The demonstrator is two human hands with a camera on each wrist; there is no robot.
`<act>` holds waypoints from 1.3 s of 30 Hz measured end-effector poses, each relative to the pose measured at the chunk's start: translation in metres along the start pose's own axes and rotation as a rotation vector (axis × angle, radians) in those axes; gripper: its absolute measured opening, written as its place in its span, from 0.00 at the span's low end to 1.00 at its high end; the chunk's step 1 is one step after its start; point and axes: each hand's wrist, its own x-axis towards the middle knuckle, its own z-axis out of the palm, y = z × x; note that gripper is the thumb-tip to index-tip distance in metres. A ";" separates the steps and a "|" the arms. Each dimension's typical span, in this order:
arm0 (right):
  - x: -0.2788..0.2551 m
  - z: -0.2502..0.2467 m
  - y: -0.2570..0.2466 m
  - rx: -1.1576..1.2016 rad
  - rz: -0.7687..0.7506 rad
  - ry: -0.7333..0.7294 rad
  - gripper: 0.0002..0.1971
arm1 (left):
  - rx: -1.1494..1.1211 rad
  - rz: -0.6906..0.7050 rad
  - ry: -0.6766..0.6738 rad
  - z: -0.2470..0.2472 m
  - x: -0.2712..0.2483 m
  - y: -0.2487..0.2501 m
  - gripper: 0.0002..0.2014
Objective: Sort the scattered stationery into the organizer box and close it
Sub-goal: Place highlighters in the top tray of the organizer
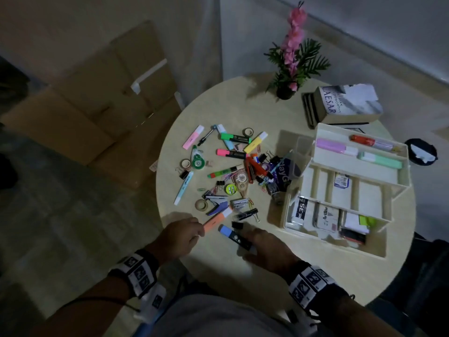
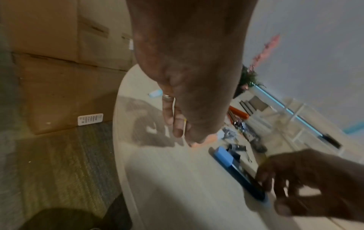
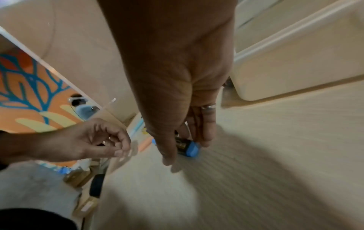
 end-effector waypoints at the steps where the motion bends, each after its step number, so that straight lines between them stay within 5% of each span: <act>1: 0.006 0.003 -0.001 -0.002 0.022 0.009 0.34 | 0.028 0.004 -0.020 -0.001 0.003 0.002 0.07; 8: 0.026 0.017 -0.017 -0.084 0.136 0.151 0.30 | 0.101 -0.079 -0.025 -0.016 0.041 0.017 0.20; 12: 0.019 0.008 -0.021 -0.063 0.147 0.145 0.32 | 0.167 -0.057 -0.056 -0.020 0.052 0.026 0.14; 15: 0.005 -0.002 -0.018 -0.036 0.099 0.144 0.17 | 0.118 -0.057 -0.083 -0.026 0.054 0.023 0.09; 17: -0.007 -0.006 -0.011 -0.005 0.091 0.167 0.16 | 0.086 -0.068 -0.127 -0.032 0.054 0.020 0.07; 26: -0.066 -0.052 -0.004 0.229 0.125 0.518 0.07 | -0.104 -0.002 -0.195 -0.064 0.044 0.021 0.09; 31: -0.092 -0.090 0.007 0.514 0.199 0.759 0.08 | -0.257 0.070 -0.093 -0.100 0.060 0.073 0.08; 39: -0.135 -0.135 0.037 0.908 0.271 0.909 0.08 | -0.489 0.216 0.063 -0.157 0.138 0.182 0.09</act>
